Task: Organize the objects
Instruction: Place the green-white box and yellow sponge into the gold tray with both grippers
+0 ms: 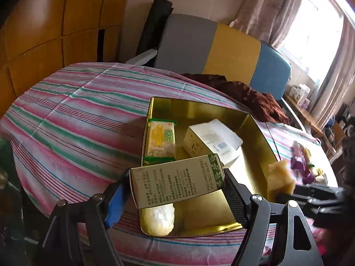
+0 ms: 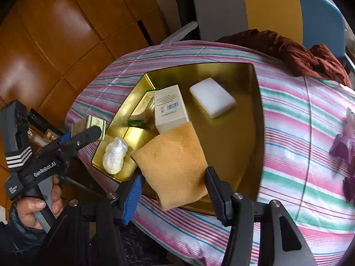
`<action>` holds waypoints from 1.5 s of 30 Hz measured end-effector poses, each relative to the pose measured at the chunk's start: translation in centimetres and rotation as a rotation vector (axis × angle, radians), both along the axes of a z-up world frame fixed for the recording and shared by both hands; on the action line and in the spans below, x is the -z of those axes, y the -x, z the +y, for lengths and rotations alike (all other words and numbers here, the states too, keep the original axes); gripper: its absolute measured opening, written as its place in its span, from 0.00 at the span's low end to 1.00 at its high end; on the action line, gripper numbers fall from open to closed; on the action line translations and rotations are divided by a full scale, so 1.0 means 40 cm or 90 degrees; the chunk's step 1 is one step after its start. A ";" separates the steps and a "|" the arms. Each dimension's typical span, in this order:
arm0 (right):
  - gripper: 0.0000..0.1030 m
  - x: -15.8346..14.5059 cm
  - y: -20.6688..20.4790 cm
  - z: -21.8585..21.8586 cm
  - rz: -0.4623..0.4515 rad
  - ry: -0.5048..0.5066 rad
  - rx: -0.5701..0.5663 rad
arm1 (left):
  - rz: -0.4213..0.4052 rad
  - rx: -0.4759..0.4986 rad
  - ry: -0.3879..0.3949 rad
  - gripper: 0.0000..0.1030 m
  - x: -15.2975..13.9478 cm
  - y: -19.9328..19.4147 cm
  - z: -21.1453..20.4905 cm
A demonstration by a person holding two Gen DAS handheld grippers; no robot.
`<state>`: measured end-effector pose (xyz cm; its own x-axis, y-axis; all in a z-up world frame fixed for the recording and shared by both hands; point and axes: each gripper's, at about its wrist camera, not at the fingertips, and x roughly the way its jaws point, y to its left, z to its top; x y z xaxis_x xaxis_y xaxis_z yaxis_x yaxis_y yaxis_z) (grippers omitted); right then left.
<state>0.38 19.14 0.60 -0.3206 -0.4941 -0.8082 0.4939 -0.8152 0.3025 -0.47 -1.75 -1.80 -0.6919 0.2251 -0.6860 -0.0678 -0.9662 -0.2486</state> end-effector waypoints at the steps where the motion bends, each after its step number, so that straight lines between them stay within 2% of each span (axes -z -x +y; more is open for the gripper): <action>1: 0.55 0.004 0.001 -0.007 -0.001 0.003 0.001 | -0.002 0.000 -0.004 0.76 0.000 0.006 -0.003; 10: 0.57 0.031 0.011 -0.037 -0.017 0.007 0.008 | -0.010 0.000 -0.040 0.77 -0.016 0.057 -0.016; 13: 0.59 0.045 0.020 -0.055 -0.024 0.015 0.008 | -0.009 0.002 -0.035 0.79 -0.015 0.069 -0.007; 16: 0.62 0.059 0.024 -0.078 -0.045 0.041 -0.008 | -0.021 -0.006 -0.033 0.91 -0.005 0.081 -0.005; 19: 0.65 0.070 0.018 -0.088 -0.047 0.048 -0.016 | -0.025 -0.020 -0.033 0.96 0.003 0.077 -0.011; 21: 0.66 0.078 0.016 -0.088 -0.052 0.049 -0.019 | -0.028 -0.032 -0.019 0.96 0.009 0.075 -0.017; 25: 0.66 0.086 0.012 -0.080 -0.051 0.045 -0.012 | -0.018 -0.065 -0.020 0.96 0.001 0.063 -0.044; 30: 0.66 0.079 -0.001 -0.070 -0.029 0.036 0.002 | -0.002 -0.101 -0.015 0.96 -0.020 0.041 -0.085; 37: 0.66 0.058 -0.027 -0.073 0.044 -0.003 0.015 | 0.029 -0.111 0.048 0.96 -0.030 -0.006 -0.073; 45: 0.66 0.060 -0.035 -0.057 0.084 -0.038 0.046 | 0.060 -0.066 0.124 0.97 -0.026 -0.043 0.018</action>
<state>1.79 16.86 -1.78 -0.4584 -0.4185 -0.7840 0.4653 -0.8646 0.1895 1.25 -1.01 -0.78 -0.7672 0.0191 -0.6411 0.0205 -0.9983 -0.0542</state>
